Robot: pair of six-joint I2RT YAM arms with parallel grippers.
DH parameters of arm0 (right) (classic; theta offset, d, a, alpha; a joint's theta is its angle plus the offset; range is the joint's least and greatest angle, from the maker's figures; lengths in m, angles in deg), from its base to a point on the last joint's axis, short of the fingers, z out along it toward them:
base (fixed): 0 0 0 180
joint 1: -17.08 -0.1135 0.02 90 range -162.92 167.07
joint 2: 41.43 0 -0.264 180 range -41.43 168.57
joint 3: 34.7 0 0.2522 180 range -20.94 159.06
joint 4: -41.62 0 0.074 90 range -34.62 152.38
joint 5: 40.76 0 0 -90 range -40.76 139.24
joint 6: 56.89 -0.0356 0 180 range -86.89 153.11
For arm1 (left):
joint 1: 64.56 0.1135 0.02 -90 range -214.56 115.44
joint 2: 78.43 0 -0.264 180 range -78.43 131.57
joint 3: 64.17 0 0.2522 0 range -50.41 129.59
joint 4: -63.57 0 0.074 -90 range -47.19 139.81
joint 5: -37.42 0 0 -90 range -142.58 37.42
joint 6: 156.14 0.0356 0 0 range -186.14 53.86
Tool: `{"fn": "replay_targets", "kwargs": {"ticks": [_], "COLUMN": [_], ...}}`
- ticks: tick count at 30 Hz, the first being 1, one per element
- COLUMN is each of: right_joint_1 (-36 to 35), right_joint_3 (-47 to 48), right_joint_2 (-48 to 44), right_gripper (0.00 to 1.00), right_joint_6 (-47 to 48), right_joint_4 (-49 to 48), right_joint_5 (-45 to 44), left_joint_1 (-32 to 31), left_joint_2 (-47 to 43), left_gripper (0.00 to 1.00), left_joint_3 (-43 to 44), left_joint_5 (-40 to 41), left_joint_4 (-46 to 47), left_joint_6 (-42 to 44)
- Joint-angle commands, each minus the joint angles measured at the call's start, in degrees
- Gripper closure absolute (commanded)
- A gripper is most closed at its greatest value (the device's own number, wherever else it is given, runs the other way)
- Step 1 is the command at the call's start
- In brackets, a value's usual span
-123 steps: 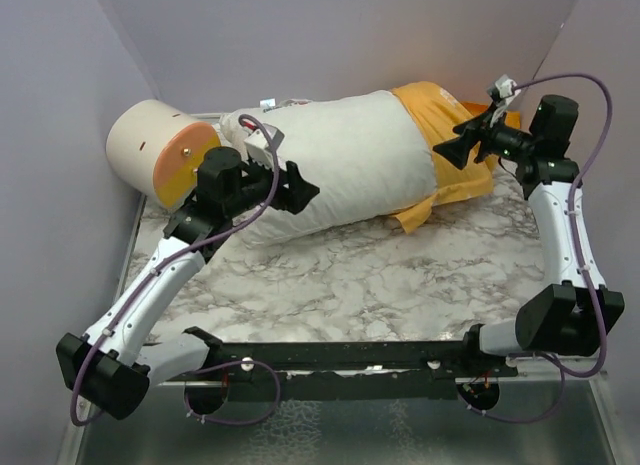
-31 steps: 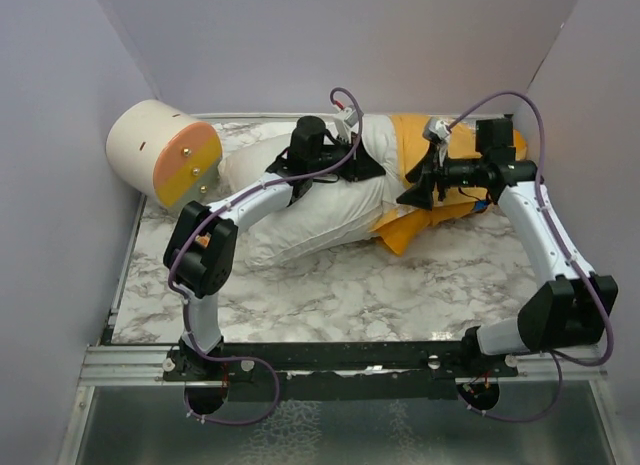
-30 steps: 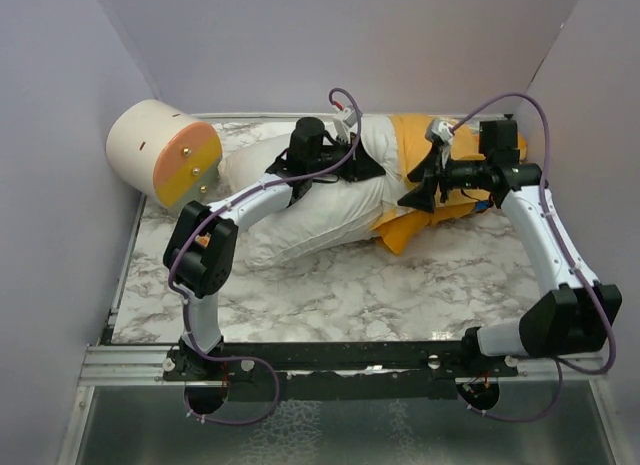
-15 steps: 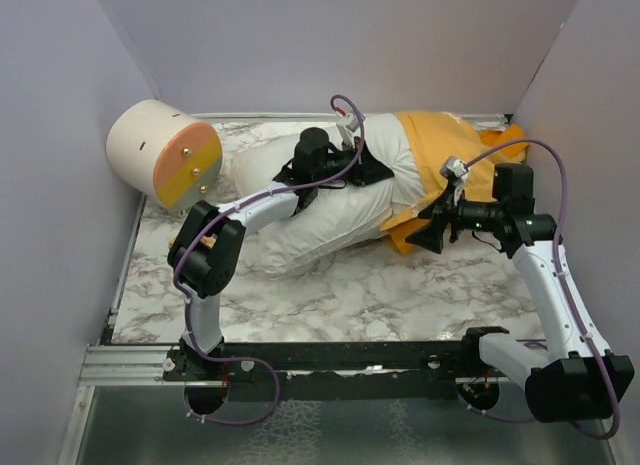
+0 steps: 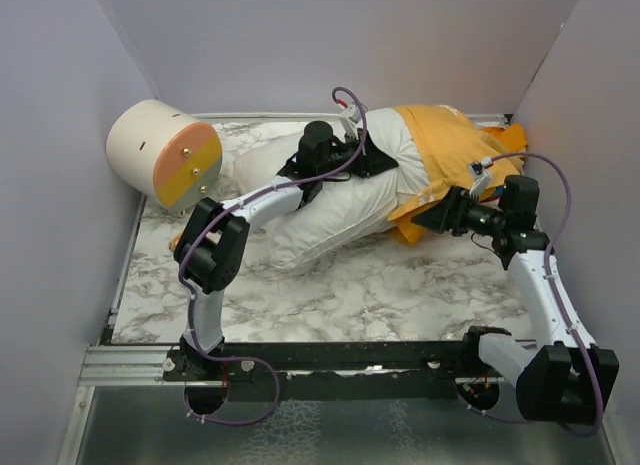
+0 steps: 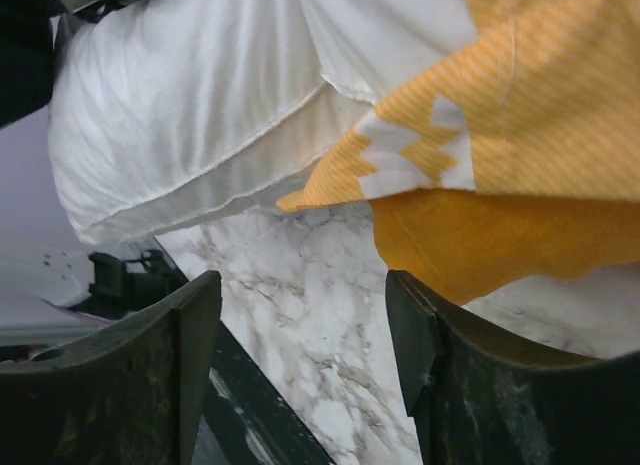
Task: Put the pillow into the pillowcase
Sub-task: Stuff the pillow into the pillowcase.
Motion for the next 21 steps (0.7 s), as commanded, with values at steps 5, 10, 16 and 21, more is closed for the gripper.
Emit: {"fn": "replay_targets", "kwargs": {"ticks": [5, 10, 16, 21], "right_joint_1": [-1.3, -1.2, -1.3, -1.3], "right_joint_3": [-10.3, -10.5, -8.4, -9.0], "right_joint_2": [-0.9, 1.3, 4.5, 7.2], "right_gripper": [0.35, 0.37, 0.58, 0.66], "right_joint_6": [-25.8, -28.4, -26.0, -26.9], "right_joint_4": [-27.0, -32.7, -26.2, -25.2], "right_joint_5": [-6.2, -11.3, -17.0, -16.4], "left_joint_1": [-1.8, -2.6, -3.4, -3.7], "left_joint_2": [1.6, 2.4, 3.1, 2.6], "left_gripper": [1.00, 1.00, 1.00, 1.00], "left_joint_3": [3.8, 5.5, 7.2, 7.7], "left_joint_5": [2.7, 2.8, 2.9, 3.0], "left_joint_4": [1.3, 0.9, 0.7, 0.2], "left_joint_6": [-0.8, -0.4, -0.7, -0.3]}}
